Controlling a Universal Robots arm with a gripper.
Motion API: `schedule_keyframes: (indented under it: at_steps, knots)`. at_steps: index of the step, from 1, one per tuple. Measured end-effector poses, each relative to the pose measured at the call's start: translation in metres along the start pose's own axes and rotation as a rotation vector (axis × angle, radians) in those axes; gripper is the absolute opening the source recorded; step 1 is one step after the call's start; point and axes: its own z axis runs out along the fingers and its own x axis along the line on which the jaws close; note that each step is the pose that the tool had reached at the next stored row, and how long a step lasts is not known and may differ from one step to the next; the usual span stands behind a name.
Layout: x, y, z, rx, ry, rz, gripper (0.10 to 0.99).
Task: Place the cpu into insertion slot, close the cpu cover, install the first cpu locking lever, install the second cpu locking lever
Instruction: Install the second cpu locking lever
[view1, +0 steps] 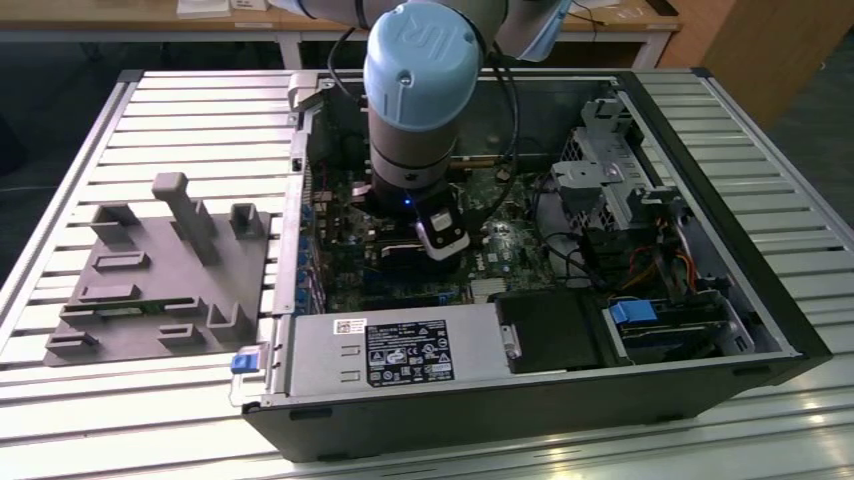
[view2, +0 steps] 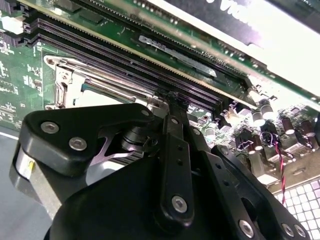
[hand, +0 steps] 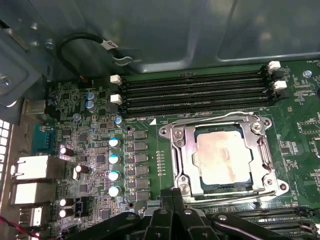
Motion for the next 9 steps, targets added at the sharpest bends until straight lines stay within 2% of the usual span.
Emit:
schedule_keyframes:
  at_steps: [9]
  knots:
    - [0.0006,0.0046,-0.0134,0.0,-0.0006,0.0,0.106]
